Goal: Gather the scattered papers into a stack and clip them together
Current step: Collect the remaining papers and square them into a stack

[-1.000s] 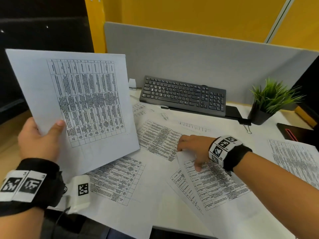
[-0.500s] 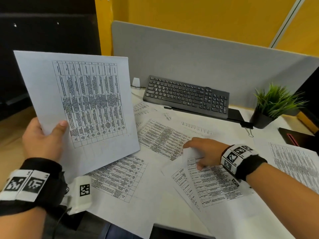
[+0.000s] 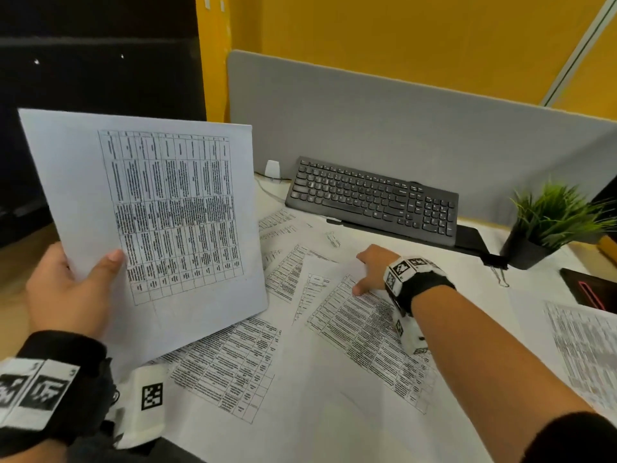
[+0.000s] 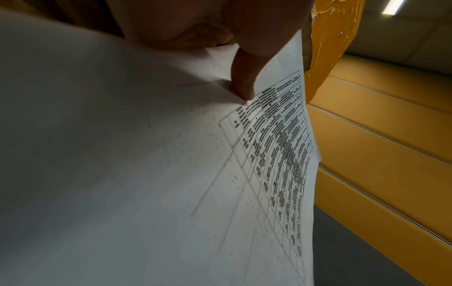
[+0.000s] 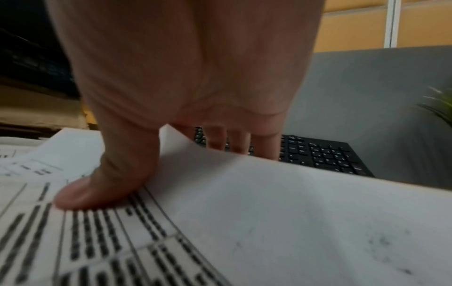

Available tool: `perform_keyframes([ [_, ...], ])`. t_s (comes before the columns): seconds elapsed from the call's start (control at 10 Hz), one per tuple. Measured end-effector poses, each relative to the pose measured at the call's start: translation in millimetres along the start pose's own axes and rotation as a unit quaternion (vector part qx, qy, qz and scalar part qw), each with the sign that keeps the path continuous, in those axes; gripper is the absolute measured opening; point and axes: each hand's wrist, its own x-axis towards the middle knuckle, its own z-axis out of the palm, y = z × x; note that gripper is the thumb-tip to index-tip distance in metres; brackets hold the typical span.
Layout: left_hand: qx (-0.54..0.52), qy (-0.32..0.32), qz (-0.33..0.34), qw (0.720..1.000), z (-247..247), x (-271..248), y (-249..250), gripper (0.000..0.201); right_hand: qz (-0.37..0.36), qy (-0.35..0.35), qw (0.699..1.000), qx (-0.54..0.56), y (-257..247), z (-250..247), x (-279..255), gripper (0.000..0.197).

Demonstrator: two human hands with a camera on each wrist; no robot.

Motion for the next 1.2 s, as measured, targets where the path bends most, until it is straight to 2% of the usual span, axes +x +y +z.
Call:
perform_keyframes([
  [0.1,-0.012,-0.007,0.026,1.0,-2,-7,11,0.017,0.008,0.011,1.0,0.0,-3,1,6,0.079],
  [0.2,-0.054,-0.011,0.039,0.998,-2,-9,14,0.026,0.016,0.028,0.999,-0.001,-2,1,8,0.06],
  [0.3,-0.055,-0.035,0.006,0.998,-5,0,-8,0.009,0.035,0.054,0.997,0.029,-3,3,8,0.058],
  [0.4,-0.066,0.003,-0.029,0.997,-11,11,-39,0.041,0.037,0.05,0.991,0.122,-3,5,6,0.065],
  [0.5,-0.056,0.015,0.001,0.998,-8,-3,-18,0.039,0.031,0.051,0.985,0.162,-1,6,4,0.079],
  [0.6,-0.059,0.021,-0.013,0.998,-5,-11,-6,0.022,0.031,0.056,0.986,0.156,0,6,3,0.08],
  [0.7,-0.046,0.023,0.008,0.999,-6,-14,-3,0.021,0.029,0.058,0.986,0.156,0,7,3,0.075],
  [0.9,-0.046,0.029,0.006,0.999,1,-17,10,0.039,0.042,0.034,0.98,0.192,7,11,5,0.084],
  [1.0,-0.056,0.03,-0.002,0.998,-1,-15,6,0.025,0.052,0.028,0.979,0.197,9,13,5,0.075],
  [1.1,-0.054,0.031,-0.01,0.998,1,-14,1,0.015,0.049,0.01,0.983,0.177,10,14,4,0.056],
  [1.2,-0.05,0.023,-0.016,0.998,1,-16,0,0.023,0.045,0.018,0.983,0.179,12,9,-4,0.047],
])
